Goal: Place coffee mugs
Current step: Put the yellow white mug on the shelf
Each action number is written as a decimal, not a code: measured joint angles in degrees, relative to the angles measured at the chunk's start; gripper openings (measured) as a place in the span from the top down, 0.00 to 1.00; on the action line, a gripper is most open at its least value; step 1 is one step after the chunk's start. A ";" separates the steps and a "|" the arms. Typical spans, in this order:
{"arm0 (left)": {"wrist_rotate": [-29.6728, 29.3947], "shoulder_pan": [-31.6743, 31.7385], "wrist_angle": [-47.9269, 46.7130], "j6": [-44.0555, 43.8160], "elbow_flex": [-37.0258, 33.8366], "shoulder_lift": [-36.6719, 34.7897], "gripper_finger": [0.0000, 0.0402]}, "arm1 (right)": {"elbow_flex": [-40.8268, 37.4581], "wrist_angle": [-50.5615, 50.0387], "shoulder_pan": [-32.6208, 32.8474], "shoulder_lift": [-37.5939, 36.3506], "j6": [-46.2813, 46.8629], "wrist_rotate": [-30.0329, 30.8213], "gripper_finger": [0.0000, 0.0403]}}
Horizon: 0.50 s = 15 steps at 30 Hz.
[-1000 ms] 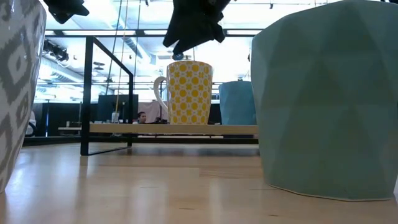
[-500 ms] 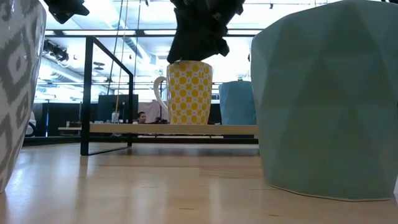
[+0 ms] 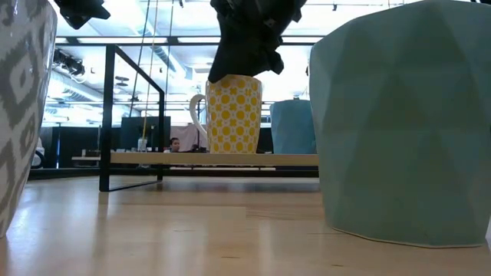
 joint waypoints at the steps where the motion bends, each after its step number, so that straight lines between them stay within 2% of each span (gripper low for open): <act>1: 0.00 0.00 -0.02 0.00 0.00 0.00 0.67 | 0.00 0.00 -0.10 0.00 0.00 -0.01 0.65; 15: 0.00 0.00 -0.03 -0.02 0.00 0.00 0.67 | 0.04 -1.95 -1.35 0.00 -1.24 -2.03 0.87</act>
